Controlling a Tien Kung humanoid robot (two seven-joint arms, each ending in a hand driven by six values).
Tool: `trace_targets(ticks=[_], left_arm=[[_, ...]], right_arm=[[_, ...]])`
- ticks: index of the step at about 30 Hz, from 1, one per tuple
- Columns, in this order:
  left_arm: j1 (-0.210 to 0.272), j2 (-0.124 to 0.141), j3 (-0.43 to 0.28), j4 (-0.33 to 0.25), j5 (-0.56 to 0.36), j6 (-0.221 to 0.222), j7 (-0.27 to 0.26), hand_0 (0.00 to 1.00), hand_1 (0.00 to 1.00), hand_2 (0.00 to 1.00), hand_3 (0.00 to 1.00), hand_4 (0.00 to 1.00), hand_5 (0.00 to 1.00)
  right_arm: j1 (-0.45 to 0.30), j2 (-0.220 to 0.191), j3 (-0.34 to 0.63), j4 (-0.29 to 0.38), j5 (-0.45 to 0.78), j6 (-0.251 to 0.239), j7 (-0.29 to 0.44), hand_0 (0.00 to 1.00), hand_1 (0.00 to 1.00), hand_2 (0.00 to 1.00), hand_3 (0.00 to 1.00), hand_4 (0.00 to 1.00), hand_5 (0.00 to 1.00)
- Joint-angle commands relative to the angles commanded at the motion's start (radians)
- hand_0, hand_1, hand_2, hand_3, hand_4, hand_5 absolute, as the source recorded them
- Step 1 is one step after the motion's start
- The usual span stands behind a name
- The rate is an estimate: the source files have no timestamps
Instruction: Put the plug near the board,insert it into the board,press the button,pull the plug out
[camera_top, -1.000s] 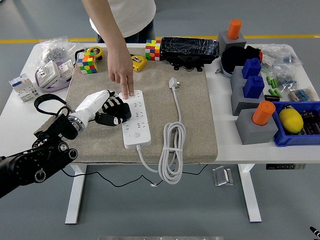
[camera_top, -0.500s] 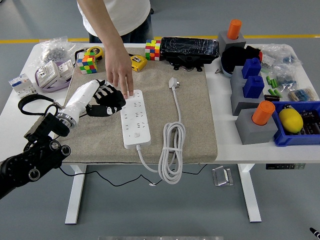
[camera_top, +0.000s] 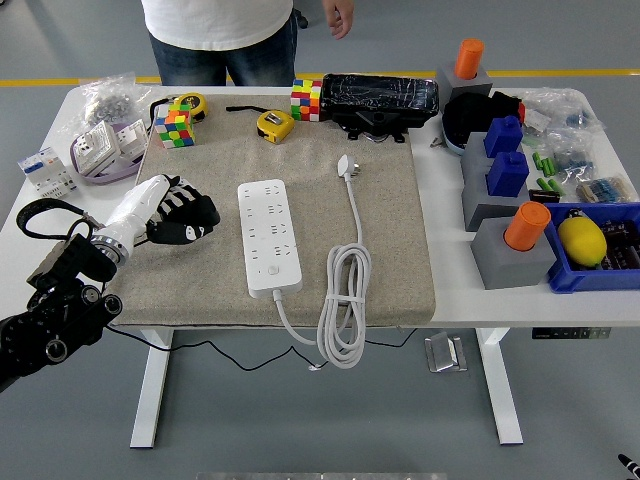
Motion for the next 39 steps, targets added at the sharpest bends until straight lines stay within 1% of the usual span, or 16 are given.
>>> trace_targets(ticks=[1, 2, 7, 8, 13, 14, 17, 21, 22, 25, 26, 31, 32, 37, 38, 39], left_arm=[[-0.001, 0.001, 0.0, 0.001, -0.003, -0.003, 0.0, 0.511, 0.535, 0.576, 0.617, 0.861, 0.081], [-0.001, 0.001, 0.001, 0.001, -0.005, -0.005, -0.001, 0.729, 0.76, 0.769, 0.804, 0.998, 0.225], [-0.001, 0.005, -0.006, -0.004, -0.006, -0.007, -0.003, 0.729, 0.76, 0.769, 0.804, 0.998, 0.225], [0.0, 0.006, -0.008, -0.004, -0.006, -0.007, -0.004, 0.741, 0.785, 0.797, 0.825, 0.998, 0.283], [0.006, 0.012, -0.021, -0.015, -0.005, -0.014, -0.001, 0.741, 0.785, 0.797, 0.825, 0.998, 0.283], [0.006, 0.013, -0.02, -0.016, -0.003, -0.017, 0.001, 0.731, 0.778, 0.788, 0.812, 0.998, 0.309], [0.009, 0.014, -0.02, -0.017, -0.002, -0.019, 0.002, 0.731, 0.778, 0.788, 0.812, 0.998, 0.309], [0.021, 0.015, -0.047, -0.041, -0.008, -0.014, -0.005, 0.727, 0.775, 0.784, 0.804, 0.998, 0.322], [0.028, 0.015, -0.065, -0.054, -0.017, -0.007, -0.015, 0.727, 0.775, 0.784, 0.804, 0.998, 0.322], [0.044, 0.014, -0.11, -0.082, -0.066, 0.012, -0.045, 0.727, 0.775, 0.784, 0.804, 0.998, 0.322], [0.052, 0.012, -0.132, -0.092, -0.098, 0.02, -0.064, 0.723, 0.747, 0.751, 0.769, 0.998, 0.341], [0.083, 0.003, -0.217, -0.122, -0.271, 0.055, -0.149, 0.723, 0.747, 0.751, 0.769, 0.998, 0.341], [0.088, 0.002, -0.232, -0.126, -0.303, 0.056, -0.156, 0.702, 0.717, 0.723, 0.751, 0.998, 0.359], [0.107, -0.001, -0.275, -0.135, -0.381, 0.081, -0.211, 0.702, 0.717, 0.723, 0.751, 0.998, 0.359], [0.112, -0.003, -0.288, -0.138, -0.407, 0.085, -0.22, 0.683, 0.695, 0.702, 0.735, 0.998, 0.388], [0.115, -0.003, -0.297, -0.139, -0.425, 0.086, -0.224, 0.683, 0.695, 0.702, 0.735, 0.998, 0.388]], right_arm=[[0.0, 0.0, -0.001, 0.0, 0.001, 0.0, 0.0, 0.62, 0.678, 0.652, 0.562, 0.975, 0.577], [0.001, 0.0, -0.002, 0.0, 0.0, 0.0, 0.0, 0.62, 0.678, 0.652, 0.562, 0.975, 0.577], [0.002, -0.002, -0.003, 0.0, 0.001, 0.0, 0.0, 0.62, 0.678, 0.652, 0.562, 0.975, 0.577], [0.003, -0.003, -0.003, 0.0, 0.001, 0.0, 0.0, 0.62, 0.678, 0.652, 0.562, 0.975, 0.577], [0.003, -0.003, -0.005, 0.0, 0.001, 0.0, 0.0, 0.62, 0.678, 0.652, 0.562, 0.975, 0.577], [0.003, -0.003, -0.006, 0.0, 0.001, 0.0, 0.0, 0.62, 0.678, 0.652, 0.562, 0.975, 0.577], [0.003, -0.005, -0.007, 0.003, 0.001, 0.0, 0.001, 0.62, 0.678, 0.652, 0.562, 0.975, 0.577], [0.006, -0.006, -0.007, 0.006, 0.0, 0.0, 0.001, 0.618, 0.678, 0.652, 0.562, 0.975, 0.577], [0.006, -0.007, -0.009, 0.006, 0.0, 0.0, 0.001, 0.618, 0.678, 0.652, 0.562, 0.975, 0.577], [0.006, -0.008, -0.011, 0.004, 0.001, 0.0, 0.001, 0.618, 0.678, 0.652, 0.562, 0.975, 0.577], [0.006, -0.008, -0.012, 0.004, 0.001, 0.0, 0.002, 0.618, 0.678, 0.652, 0.562, 0.975, 0.577], [0.004, -0.009, -0.015, 0.003, 0.002, -0.001, 0.002, 0.618, 0.678, 0.652, 0.562, 0.975, 0.577], [0.004, -0.009, -0.015, 0.003, 0.002, -0.001, 0.002, 0.618, 0.678, 0.652, 0.562, 0.975, 0.577], [0.003, -0.009, -0.017, 0.002, 0.002, -0.002, 0.002, 0.618, 0.678, 0.652, 0.562, 0.975, 0.577], [0.004, -0.009, -0.017, 0.003, 0.002, -0.002, 0.003, 0.618, 0.678, 0.652, 0.563, 0.976, 0.577], [0.005, -0.01, -0.017, 0.003, 0.002, -0.002, 0.003, 0.618, 0.678, 0.652, 0.563, 0.976, 0.577]])
